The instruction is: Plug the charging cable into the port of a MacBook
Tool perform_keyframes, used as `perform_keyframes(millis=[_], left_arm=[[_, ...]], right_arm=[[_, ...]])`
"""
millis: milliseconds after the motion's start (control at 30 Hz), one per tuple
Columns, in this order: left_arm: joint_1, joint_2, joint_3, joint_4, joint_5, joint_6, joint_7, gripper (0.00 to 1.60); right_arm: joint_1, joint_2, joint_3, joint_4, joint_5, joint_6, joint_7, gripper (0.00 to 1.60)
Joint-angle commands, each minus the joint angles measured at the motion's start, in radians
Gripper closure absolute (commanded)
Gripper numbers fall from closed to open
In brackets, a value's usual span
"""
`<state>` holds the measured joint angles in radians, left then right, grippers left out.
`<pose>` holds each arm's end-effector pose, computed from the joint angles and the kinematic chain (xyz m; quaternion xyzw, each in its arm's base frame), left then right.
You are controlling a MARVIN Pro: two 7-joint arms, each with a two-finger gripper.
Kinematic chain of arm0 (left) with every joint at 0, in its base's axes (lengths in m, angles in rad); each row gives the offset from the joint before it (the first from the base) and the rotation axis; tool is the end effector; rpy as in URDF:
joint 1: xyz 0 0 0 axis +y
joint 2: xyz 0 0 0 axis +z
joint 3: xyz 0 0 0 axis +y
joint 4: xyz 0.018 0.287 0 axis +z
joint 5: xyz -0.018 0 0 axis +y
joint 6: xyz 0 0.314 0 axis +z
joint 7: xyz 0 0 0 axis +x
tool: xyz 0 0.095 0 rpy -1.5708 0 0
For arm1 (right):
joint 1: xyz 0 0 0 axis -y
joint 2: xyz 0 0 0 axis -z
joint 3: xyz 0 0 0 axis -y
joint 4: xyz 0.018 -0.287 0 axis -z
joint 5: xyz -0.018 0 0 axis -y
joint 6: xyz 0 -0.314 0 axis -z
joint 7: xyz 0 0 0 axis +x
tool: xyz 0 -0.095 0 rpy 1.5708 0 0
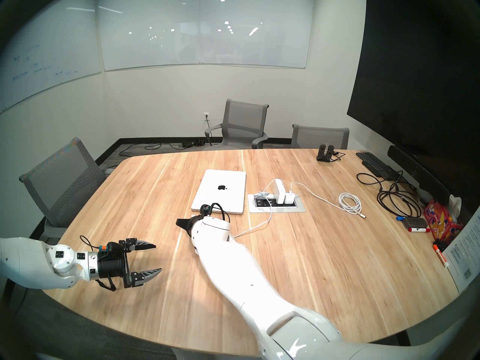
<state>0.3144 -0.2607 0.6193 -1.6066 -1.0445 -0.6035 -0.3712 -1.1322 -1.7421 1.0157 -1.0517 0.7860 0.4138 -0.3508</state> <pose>0.3078 0.1396 -0.3239 0.7097 -0.4315 0.4980 0.2494 0.4654 0.2648 -0.3375 -0.8825 0.0314 -0.3941 0.2548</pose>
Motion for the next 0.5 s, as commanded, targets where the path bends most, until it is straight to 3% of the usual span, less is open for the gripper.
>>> perform_keyframes(millis=[0, 467], left_arm=[[-0.008, -0.001, -0.007, 0.000, 0.000, -0.002, 0.001, 0.00], [-0.008, -0.001, -0.007, 0.000, 0.000, -0.002, 0.001, 0.00]], right_arm=[[0.029, -0.017, 0.008, 0.005, 0.000, -0.028, 0.010, 1.60], [0.051, -0.038, 0.022, 0.048, -0.003, -0.061, 0.022, 1.60]])
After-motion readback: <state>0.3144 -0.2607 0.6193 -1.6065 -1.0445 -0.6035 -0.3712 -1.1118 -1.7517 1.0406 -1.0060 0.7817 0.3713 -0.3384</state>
